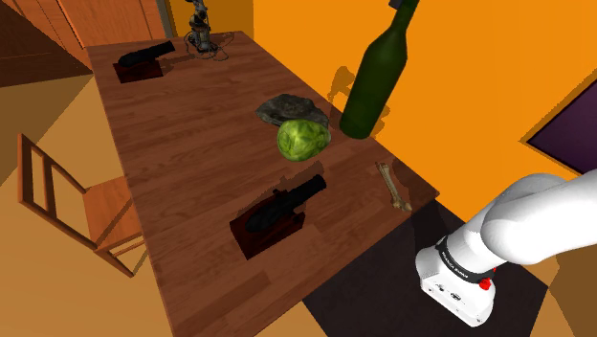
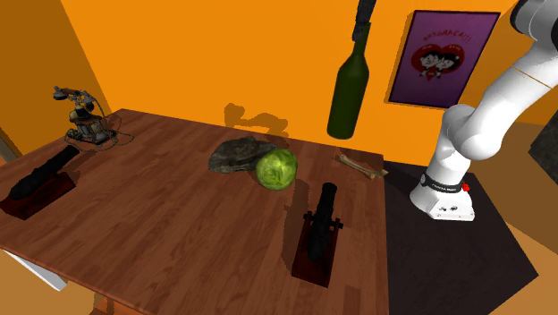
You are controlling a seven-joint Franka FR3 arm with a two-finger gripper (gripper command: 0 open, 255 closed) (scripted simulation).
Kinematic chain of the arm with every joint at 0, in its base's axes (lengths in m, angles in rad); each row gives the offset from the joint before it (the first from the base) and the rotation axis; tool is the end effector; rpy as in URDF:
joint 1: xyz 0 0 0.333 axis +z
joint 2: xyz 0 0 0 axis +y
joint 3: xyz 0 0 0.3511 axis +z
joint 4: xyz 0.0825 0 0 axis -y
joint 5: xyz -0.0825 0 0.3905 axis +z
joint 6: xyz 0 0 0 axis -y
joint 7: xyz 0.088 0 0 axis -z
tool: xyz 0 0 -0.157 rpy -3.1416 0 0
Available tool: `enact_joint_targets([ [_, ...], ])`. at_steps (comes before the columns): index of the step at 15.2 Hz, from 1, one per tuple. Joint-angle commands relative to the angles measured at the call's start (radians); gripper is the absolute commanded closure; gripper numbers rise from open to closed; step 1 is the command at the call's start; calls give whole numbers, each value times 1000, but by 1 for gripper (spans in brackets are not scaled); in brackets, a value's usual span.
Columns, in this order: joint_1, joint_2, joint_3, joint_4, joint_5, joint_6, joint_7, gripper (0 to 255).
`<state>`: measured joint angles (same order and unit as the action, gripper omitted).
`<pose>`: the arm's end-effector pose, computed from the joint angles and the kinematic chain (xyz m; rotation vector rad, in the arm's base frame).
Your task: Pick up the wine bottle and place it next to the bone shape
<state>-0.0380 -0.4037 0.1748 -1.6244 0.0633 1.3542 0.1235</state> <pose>0.3790 0.0868 0.7523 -3.1268 -0.0335 -0.1991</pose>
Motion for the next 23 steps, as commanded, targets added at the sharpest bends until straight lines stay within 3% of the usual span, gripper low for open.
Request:
enact_joint_targets([
  [1,1,-19,-1,-45,2,27,-2,255],
  [23,13,-155,1,-471,23,318,-17,255],
])
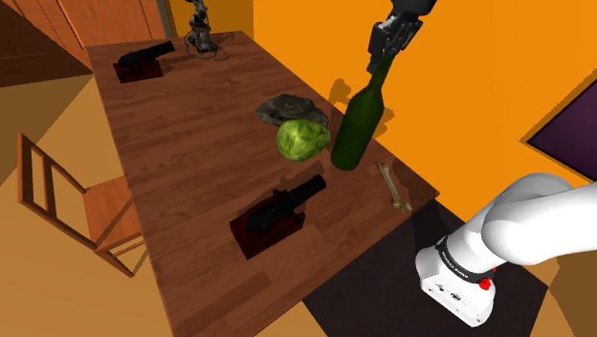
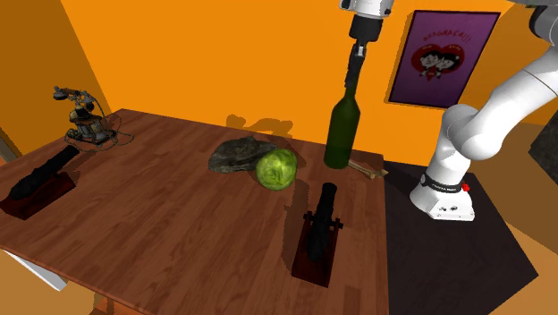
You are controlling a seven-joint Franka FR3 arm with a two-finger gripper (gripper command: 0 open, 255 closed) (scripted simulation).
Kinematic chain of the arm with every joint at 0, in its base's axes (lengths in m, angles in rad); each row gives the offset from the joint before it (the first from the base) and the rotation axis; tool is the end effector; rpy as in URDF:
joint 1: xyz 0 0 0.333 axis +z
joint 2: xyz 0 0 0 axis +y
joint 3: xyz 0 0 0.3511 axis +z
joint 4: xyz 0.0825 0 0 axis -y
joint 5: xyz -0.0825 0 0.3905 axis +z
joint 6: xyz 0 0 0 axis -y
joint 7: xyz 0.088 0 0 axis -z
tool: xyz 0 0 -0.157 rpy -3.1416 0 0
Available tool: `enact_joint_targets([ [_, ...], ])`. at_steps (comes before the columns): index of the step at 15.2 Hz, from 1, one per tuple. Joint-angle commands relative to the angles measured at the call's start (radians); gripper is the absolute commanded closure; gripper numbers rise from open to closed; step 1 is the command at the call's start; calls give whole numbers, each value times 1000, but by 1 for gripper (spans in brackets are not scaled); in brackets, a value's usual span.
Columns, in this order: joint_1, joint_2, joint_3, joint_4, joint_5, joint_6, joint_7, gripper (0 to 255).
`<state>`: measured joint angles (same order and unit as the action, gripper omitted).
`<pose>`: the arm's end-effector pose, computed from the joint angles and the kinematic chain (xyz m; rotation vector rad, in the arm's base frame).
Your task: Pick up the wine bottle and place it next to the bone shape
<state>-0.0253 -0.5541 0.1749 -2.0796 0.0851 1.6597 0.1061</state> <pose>0.3742 0.0866 0.6268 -3.1269 -0.0335 -0.1990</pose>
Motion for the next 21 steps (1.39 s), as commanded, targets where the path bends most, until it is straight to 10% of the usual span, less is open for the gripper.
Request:
enact_joint_targets([
  [1,1,-8,1,-32,2,25,0,255],
  [21,12,-38,19,-325,20,287,-6,255],
])
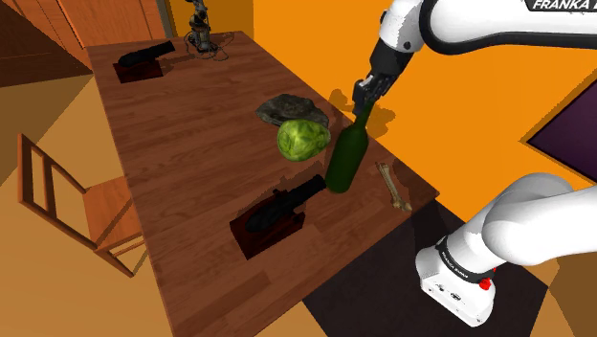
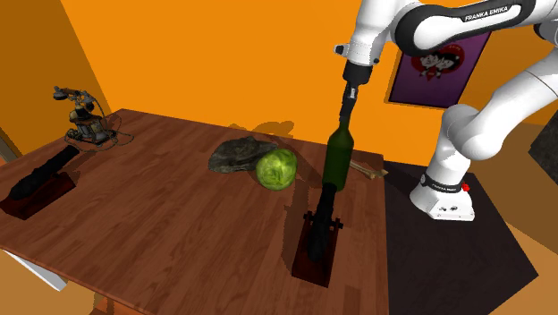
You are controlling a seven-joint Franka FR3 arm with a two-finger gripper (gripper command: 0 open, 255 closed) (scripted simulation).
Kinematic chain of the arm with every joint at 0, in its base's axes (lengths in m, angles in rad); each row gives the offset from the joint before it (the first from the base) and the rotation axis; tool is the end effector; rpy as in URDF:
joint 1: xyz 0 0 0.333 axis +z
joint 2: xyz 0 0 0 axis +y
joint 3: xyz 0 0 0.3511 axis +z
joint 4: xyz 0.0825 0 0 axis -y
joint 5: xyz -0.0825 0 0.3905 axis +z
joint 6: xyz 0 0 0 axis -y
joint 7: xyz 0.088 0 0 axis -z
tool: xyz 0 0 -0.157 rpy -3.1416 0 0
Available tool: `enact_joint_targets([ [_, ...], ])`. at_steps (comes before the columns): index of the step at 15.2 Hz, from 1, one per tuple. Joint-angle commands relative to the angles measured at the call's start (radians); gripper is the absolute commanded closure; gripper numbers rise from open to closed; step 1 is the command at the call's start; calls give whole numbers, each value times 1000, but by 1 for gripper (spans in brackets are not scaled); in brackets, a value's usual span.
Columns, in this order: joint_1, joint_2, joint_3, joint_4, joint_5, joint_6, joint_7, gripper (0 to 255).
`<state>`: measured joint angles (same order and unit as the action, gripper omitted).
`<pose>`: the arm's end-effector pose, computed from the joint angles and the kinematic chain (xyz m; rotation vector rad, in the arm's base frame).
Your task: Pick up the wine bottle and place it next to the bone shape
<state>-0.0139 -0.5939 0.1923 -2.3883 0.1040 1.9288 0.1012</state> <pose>0.3723 0.0868 0.5152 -3.1268 -0.0334 -0.1989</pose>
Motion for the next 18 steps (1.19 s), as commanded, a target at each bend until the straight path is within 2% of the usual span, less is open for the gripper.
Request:
enact_joint_targets([
  [1,1,2,2,-29,2,32,-1,255],
  [12,5,29,17,-158,12,188,-1,255],
  [18,5,29,17,-158,12,188,-1,255],
])
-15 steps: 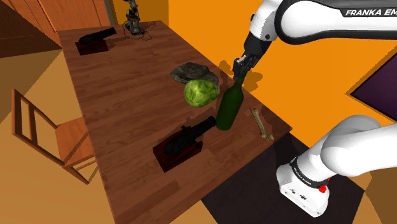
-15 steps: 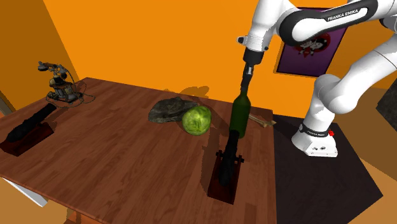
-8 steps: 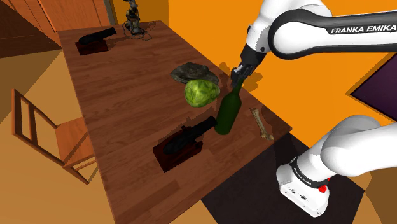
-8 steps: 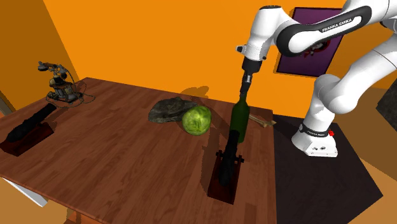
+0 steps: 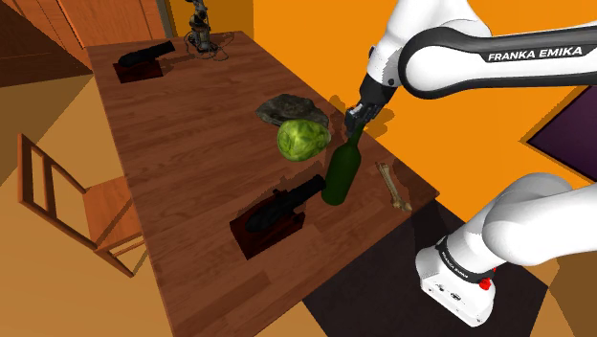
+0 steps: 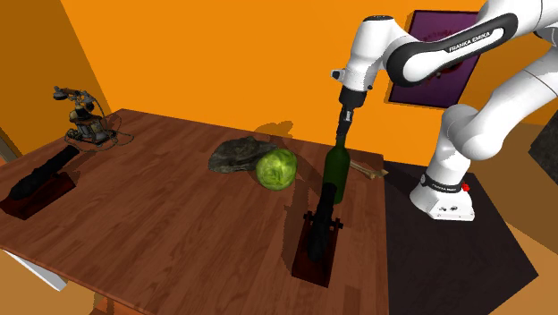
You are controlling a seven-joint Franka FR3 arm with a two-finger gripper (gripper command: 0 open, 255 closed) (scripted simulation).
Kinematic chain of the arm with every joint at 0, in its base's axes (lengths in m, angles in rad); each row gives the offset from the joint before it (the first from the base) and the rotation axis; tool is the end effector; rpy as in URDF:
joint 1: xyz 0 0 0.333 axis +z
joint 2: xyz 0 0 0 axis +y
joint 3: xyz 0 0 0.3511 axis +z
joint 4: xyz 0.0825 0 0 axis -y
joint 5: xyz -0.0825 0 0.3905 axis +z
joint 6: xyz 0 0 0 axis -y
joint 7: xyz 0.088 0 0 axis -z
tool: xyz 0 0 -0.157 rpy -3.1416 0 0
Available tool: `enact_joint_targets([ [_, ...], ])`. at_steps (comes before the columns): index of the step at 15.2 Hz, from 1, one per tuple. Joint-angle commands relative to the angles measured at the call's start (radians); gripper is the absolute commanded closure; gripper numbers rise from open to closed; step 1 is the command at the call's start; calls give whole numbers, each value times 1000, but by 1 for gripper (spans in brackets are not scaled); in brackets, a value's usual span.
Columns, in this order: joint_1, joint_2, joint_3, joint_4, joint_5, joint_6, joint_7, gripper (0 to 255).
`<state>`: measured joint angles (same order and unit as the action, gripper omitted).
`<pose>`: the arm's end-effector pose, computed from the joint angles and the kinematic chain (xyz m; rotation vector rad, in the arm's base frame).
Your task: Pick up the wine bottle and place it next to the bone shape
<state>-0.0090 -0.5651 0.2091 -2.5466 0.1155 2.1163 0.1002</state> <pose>0.3731 0.0865 0.4446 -3.1268 -0.0335 -0.1996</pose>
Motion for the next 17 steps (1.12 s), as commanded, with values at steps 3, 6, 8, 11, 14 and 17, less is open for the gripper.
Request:
enact_joint_targets([
  [3,0,0,0,0,0,0,0,0],
  [6,0,0,0,0,0,0,0,0],
  [8,0,-15,-4,23,-1,-37,0,0],
  [11,0,-46,-14,94,-6,-139,-1,0],
  [14,0,-46,-14,94,-6,-139,0,0],
  [17,0,-46,-14,94,-6,-139,0,0],
])
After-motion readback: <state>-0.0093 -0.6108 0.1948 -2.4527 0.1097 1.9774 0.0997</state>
